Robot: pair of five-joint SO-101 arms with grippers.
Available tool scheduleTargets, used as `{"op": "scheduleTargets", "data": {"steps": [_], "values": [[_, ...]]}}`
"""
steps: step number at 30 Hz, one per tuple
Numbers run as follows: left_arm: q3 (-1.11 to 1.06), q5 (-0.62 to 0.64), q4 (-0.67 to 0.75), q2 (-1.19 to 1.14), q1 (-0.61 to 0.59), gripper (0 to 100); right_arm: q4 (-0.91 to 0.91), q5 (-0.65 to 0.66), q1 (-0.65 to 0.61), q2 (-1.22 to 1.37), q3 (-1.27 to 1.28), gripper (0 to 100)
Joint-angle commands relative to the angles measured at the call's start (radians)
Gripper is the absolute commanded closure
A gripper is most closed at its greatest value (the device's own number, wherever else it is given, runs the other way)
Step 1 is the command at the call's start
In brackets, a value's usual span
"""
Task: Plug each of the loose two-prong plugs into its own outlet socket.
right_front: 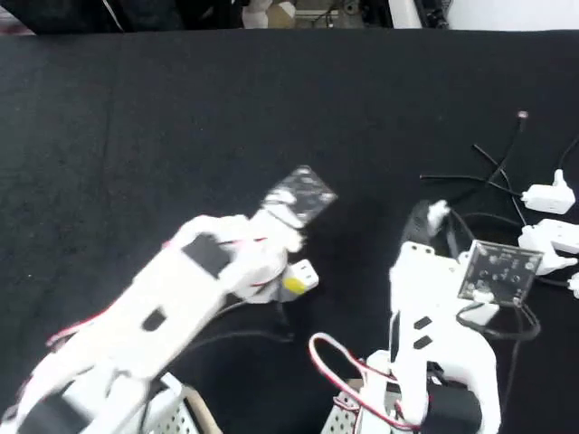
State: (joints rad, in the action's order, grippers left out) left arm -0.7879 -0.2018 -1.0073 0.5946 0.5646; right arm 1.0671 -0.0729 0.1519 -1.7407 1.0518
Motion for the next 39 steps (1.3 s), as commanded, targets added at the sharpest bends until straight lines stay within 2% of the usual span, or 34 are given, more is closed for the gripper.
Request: {"op": "scheduleTargets", "data": {"steps": [1,4,9,16,21,27,34,39], "values": [[-0.163,0.049,-0.021,0.440,-0.090,68,-0.143,-0.089,-0.180,0.013,-0.016,98.7],[-0.280,0.114,-0.066,0.761,-0.102,68,-0.236,-0.092,-0.356,0.013,0.045,98.7],[-0.539,0.215,-0.018,1.264,-0.097,68,-0.259,-0.100,-0.508,0.012,0.099,98.7],[-0.630,0.218,0.229,1.085,-0.084,68,-0.253,-0.074,-0.790,0.012,0.177,98.7],[-0.599,0.229,0.175,1.105,-0.084,68,-0.259,-0.072,-0.807,0.012,0.220,98.7],[-0.611,0.265,0.104,1.241,-0.093,68,-0.253,-0.064,-0.873,0.012,0.236,98.7],[-0.618,0.264,0.110,1.226,-0.096,68,-0.189,-0.064,-0.882,0.012,0.229,98.7],[-0.628,0.264,0.140,1.226,-0.182,68,-0.095,-0.034,-0.879,0.012,0.171,98.7]]}}
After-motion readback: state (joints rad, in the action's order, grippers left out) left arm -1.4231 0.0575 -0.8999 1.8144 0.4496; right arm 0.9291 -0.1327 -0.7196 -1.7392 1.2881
